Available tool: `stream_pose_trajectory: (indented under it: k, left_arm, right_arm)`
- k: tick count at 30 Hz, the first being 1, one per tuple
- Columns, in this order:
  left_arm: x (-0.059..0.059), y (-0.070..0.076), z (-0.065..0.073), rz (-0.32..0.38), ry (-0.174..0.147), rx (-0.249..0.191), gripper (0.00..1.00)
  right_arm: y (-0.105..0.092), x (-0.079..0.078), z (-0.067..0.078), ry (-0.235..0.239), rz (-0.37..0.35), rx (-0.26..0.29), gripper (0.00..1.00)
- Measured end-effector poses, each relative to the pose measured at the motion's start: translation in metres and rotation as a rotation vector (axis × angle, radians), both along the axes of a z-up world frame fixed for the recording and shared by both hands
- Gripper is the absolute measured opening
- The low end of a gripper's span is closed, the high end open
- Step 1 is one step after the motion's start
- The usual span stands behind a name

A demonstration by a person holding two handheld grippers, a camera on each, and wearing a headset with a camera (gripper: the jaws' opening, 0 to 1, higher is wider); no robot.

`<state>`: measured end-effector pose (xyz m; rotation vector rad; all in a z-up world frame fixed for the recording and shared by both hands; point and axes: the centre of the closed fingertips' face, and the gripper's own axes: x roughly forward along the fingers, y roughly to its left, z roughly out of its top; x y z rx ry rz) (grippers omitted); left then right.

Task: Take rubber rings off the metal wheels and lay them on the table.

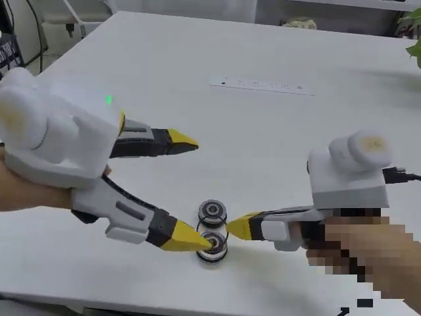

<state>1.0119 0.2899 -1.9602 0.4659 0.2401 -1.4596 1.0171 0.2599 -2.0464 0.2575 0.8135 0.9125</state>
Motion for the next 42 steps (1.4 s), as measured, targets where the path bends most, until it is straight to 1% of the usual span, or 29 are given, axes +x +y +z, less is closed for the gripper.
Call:
stream_pose_trajectory:
  k: [5, 8, 11, 12, 13, 15, 19, 21, 23, 24, 27, 28, 30, 35, 39, 41, 42]
  left_arm:
    - [0.001, 0.02, 0.006, 0.048, 0.007, 0.009, 0.83]
    - [-0.001, 0.031, 0.01, 0.072, -0.01, 0.008, 0.82]
    - [-0.002, 0.043, 0.012, 0.105, -0.014, 0.015, 0.83]
    - [-0.002, 0.046, 0.013, 0.113, -0.02, 0.017, 0.83]
    - [-0.004, 0.047, 0.013, 0.122, -0.024, 0.019, 0.84]
    - [-0.005, 0.057, 0.014, 0.154, -0.013, 0.019, 0.85]
    - [-0.006, 0.074, 0.012, 0.199, -0.011, 0.024, 0.85]
    - [-0.009, 0.081, 0.009, 0.218, 0.002, 0.027, 0.85]
    - [-0.011, 0.088, 0.006, 0.234, 0.004, 0.025, 0.85]
    - [-0.012, 0.091, 0.005, 0.246, 0.01, 0.026, 0.85]
    - [-0.013, 0.099, 0.003, 0.282, 0.022, 0.017, 0.85]
    - [-0.013, 0.101, 0.003, 0.286, 0.022, 0.014, 0.85]
    - [-0.014, 0.105, 0.001, 0.298, 0.032, 0.009, 0.85]
    - [-0.017, 0.113, -0.01, 0.324, 0.06, 0.017, 0.85]
    - [-0.021, 0.114, -0.018, 0.335, 0.087, 0.015, 0.85]
    - [-0.025, 0.114, -0.023, 0.336, 0.124, 0.013, 0.86]
    - [-0.026, 0.114, -0.024, 0.337, 0.132, 0.009, 0.86]
  right_arm:
    - [0.0, 0.001, 0.003, -0.008, 0.001, 0.001, 0.0]
    - [-0.001, 0.0, 0.003, -0.008, 0.006, 0.003, 0.0]
    - [-0.001, 0.0, 0.004, -0.013, 0.009, 0.0, 0.0]
    - [-0.001, 0.0, 0.005, -0.015, 0.011, -0.001, 0.0]
    - [-0.001, 0.0, 0.005, -0.016, 0.011, -0.002, 0.0]
    - [-0.001, 0.0, 0.006, -0.019, 0.01, -0.002, 0.0]
    - [-0.002, 0.001, 0.008, -0.024, 0.004, 0.002, 0.0]
    - [-0.002, 0.002, 0.009, -0.027, 0.001, 0.004, 0.0]
    - [-0.003, 0.003, 0.01, -0.03, -0.004, 0.009, 0.0]
    - [-0.003, 0.003, 0.011, -0.028, -0.005, 0.014, 0.0]
    - [-0.003, 0.003, 0.012, -0.03, -0.008, 0.013, 0.0]
    - [-0.004, 0.003, 0.013, -0.032, -0.009, 0.012, 0.0]
    - [-0.004, 0.003, 0.014, -0.034, -0.013, 0.013, 0.0]
    - [-0.004, 0.004, 0.017, -0.044, -0.018, 0.016, 0.0]
    - [-0.006, 0.006, 0.019, -0.054, -0.023, 0.012, 0.0]
    - [-0.006, 0.007, 0.021, -0.057, -0.028, 0.017, 0.0]
    - [-0.006, 0.007, 0.022, -0.06, -0.031, 0.019, 0.0]
